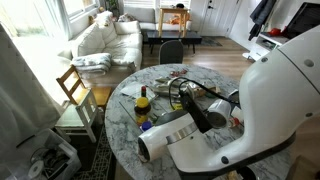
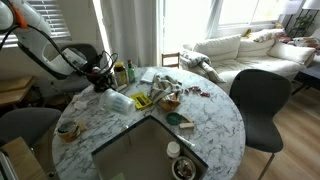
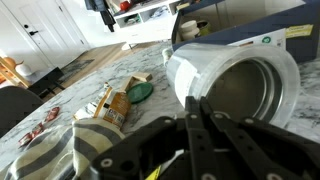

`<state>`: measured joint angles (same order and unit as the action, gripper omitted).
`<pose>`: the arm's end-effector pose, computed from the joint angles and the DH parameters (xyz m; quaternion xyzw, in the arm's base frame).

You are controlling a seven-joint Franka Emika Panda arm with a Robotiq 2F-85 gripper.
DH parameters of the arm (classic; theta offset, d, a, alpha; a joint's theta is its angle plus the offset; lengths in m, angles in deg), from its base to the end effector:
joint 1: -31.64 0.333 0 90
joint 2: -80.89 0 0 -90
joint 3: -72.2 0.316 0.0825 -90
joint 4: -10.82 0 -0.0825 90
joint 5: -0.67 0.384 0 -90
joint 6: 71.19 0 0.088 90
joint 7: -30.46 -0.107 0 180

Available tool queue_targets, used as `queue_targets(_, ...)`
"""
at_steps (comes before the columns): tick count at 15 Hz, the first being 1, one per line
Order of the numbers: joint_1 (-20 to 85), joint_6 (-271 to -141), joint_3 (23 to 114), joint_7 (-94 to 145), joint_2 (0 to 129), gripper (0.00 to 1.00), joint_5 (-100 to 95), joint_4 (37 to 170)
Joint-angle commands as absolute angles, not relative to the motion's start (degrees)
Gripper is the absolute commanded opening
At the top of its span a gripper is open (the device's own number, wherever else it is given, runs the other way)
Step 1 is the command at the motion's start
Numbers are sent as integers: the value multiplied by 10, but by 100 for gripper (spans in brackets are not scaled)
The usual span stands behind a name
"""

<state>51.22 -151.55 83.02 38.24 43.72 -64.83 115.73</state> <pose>0.5394 0.1831 0.1911 0.6472 0.4393 -0.3277 0.5298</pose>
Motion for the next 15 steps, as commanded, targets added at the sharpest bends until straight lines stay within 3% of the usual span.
queue_targets(1,517,-1474,834,383,408,1,-654,1144)
queue_targets(15,516,-1392,827,242,402,1,-687,1145)
